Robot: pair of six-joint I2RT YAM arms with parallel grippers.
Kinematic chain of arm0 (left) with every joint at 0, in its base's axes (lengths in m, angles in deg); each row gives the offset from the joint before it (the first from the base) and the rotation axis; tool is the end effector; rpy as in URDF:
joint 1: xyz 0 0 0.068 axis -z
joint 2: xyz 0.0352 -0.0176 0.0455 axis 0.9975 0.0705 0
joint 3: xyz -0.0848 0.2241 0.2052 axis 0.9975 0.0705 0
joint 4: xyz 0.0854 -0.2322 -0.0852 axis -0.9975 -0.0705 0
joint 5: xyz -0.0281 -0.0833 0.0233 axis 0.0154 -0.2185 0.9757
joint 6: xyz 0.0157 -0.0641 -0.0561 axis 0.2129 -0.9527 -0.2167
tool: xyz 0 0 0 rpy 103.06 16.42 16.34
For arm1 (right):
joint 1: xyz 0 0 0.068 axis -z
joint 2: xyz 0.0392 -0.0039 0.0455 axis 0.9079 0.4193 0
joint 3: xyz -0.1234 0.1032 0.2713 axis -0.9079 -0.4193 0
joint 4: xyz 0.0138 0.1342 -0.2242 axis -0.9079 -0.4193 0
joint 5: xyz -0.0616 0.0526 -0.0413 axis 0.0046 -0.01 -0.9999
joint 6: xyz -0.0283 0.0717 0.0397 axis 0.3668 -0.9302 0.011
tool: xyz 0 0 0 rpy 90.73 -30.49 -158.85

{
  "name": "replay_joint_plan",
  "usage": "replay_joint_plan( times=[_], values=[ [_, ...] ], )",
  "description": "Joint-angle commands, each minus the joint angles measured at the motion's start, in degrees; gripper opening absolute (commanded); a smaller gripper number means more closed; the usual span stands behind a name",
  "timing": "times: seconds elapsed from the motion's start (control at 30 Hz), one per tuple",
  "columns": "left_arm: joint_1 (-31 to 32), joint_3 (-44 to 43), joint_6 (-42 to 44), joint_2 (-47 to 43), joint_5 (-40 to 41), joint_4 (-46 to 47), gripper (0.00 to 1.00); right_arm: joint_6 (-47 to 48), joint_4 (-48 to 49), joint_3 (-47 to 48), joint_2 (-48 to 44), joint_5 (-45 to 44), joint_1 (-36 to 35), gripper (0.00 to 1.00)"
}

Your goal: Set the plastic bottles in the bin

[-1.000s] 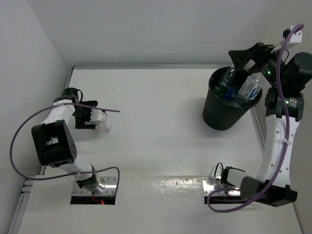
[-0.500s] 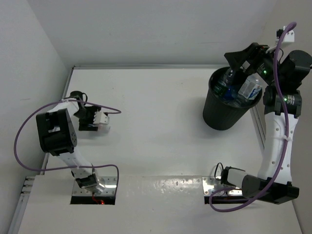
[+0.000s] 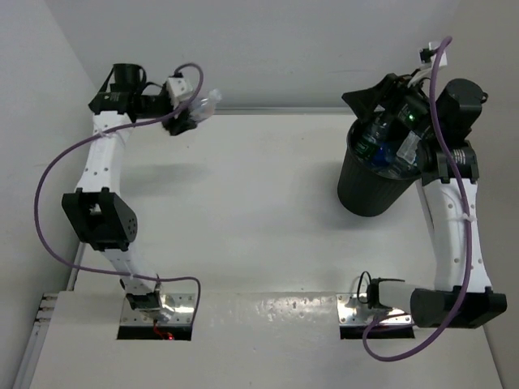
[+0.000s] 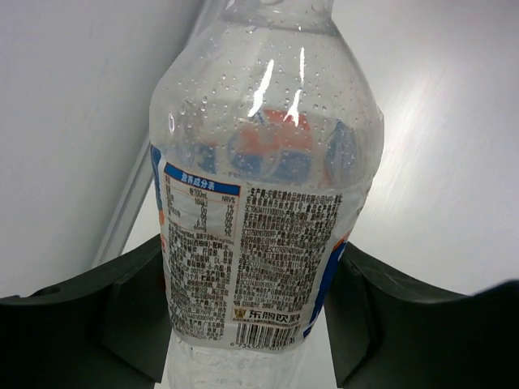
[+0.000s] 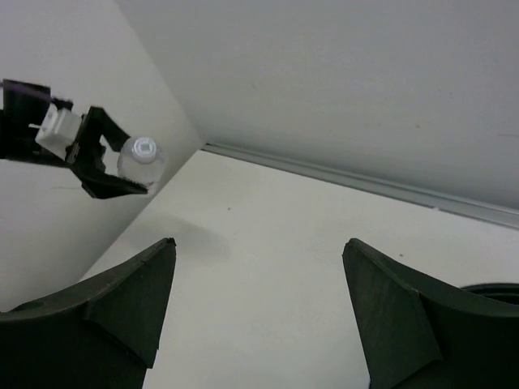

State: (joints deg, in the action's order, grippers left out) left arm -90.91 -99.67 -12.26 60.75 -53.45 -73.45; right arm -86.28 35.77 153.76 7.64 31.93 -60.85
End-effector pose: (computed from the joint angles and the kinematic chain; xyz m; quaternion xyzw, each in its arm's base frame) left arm 0.4156 -0.0184 0.4031 0.5156 0.7021 -0.1242 0.4751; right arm 0.2723 0.0237 0.5291 -0.0334 0.6935 0.3391 0.6348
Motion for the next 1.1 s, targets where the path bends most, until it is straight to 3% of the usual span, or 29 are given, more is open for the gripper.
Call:
replay_joint_plan(
  times=[0.0, 0.03, 0.13, 0.2, 0.23, 0.27, 0.33, 0.87, 1.07],
  values=[
    [7.3, -3.6, -32.8, -2.6, -19.6, 6.8, 0.17, -2.4, 5.7, 1.8, 2.1, 1.8, -3.5, 0.82],
    [9.1, -3.6, -44.4, -3.2, -20.7, 15.3, 0.17, -3.2, 6.2, 3.5, 3.0, 2.0, -5.7, 0.82],
    [16.1, -0.9, -61.8, -6.3, -21.3, 31.6, 0.15, -4.7, 7.7, 6.4, 5.3, 2.6, -10.5, 0.80],
    [18.4, 4.4, -70.1, -8.1, -21.3, 41.3, 0.15, -4.9, 8.2, 7.3, 6.7, 2.6, -12.5, 0.80],
    [19.8, 6.2, -74.4, -9.7, -21.3, 50.8, 0.14, -4.7, 8.1, 8.7, 7.0, 2.6, -15.0, 0.80],
    [19.8, 7.7, -81.7, -9.7, -21.8, 54.7, 0.14, -4.6, 7.8, 9.2, 7.3, 2.5, -15.7, 0.80],
    [21.6, 9.3, -87.2, -10.3, -21.8, 59.8, 0.14, -3.8, 7.8, 9.8, 7.9, 2.5, -18.1, 0.82],
    [29.4, 6.0, -83.1, -9.7, -23.5, 56.2, 0.14, 1.8, 9.4, 11.3, 10.3, -2.9, -25.3, 0.85],
    [31.0, 6.5, -83.1, -9.2, -23.5, 55.7, 0.14, 1.2, 11.1, 11.6, 11.1, -2.8, -26.2, 0.76]
  ],
)
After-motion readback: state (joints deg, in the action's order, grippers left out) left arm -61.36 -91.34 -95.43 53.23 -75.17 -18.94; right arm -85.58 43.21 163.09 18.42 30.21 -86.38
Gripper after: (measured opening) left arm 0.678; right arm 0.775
